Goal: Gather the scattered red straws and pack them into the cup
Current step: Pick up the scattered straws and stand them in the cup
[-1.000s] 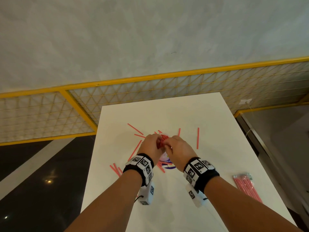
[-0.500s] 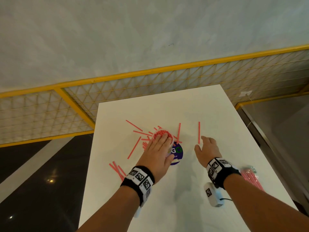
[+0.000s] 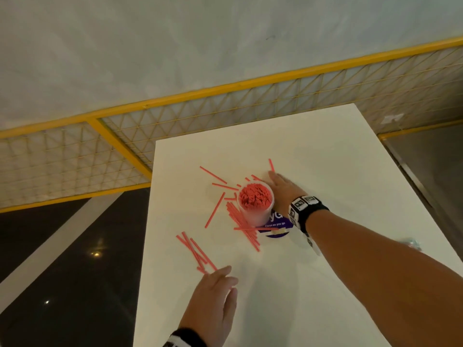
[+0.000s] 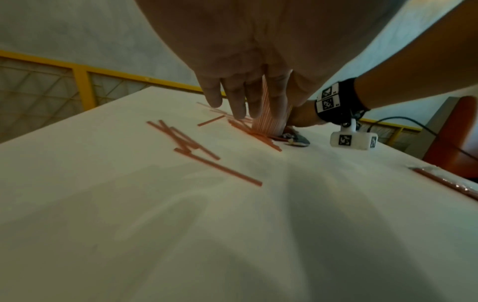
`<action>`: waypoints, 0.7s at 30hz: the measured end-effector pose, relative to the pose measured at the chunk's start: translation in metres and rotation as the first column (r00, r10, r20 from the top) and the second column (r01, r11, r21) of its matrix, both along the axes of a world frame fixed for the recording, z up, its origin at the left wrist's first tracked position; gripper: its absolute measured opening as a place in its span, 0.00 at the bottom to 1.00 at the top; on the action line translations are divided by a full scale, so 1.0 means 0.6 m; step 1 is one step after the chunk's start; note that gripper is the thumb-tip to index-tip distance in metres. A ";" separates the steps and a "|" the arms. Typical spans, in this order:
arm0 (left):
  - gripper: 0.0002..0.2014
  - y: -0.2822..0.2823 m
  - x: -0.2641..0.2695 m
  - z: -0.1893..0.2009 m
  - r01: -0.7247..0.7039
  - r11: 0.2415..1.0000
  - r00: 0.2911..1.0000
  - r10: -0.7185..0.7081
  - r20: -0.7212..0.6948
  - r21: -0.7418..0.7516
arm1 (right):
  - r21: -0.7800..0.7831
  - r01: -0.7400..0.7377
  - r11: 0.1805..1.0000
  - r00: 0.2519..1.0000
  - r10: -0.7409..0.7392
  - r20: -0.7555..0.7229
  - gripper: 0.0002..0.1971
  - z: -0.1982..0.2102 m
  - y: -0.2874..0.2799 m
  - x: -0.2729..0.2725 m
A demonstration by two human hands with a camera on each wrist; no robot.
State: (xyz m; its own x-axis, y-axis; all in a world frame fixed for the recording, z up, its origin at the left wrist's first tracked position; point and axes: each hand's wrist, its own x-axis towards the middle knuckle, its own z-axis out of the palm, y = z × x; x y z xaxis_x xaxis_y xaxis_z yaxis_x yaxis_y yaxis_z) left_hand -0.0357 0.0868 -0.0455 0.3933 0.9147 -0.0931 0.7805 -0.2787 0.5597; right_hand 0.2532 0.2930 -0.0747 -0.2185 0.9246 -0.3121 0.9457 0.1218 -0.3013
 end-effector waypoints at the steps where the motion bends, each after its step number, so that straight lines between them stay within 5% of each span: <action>1: 0.10 -0.006 -0.005 -0.008 -0.003 1.000 1.000 0.003 0.002 0.007 | -0.013 -0.010 1.000 1.000 0.010 -0.014 0.36 0.006 0.003 -0.005; 7: 0.20 -0.017 0.001 -0.008 0.015 0.996 0.998 -0.020 -0.057 -0.086 | 0.043 0.009 0.999 0.997 -0.012 0.081 0.21 0.012 -0.013 0.007; 12: 0.16 -0.002 0.012 -0.002 -0.002 0.990 0.996 -0.010 -0.088 -0.138 | 0.019 0.073 0.997 0.986 -0.075 0.151 0.26 0.008 -0.083 0.045; 16: 0.14 0.014 -0.003 0.003 -0.045 0.989 0.988 0.023 -0.154 -0.140 | 0.025 0.045 0.999 0.978 -0.049 0.205 0.20 0.004 -0.173 0.052; 21: 0.31 0.048 -0.041 -0.004 -0.052 0.980 0.929 -0.024 -0.370 -0.193 | -0.012 -0.063 0.998 0.969 0.064 0.239 0.28 0.013 -0.283 0.036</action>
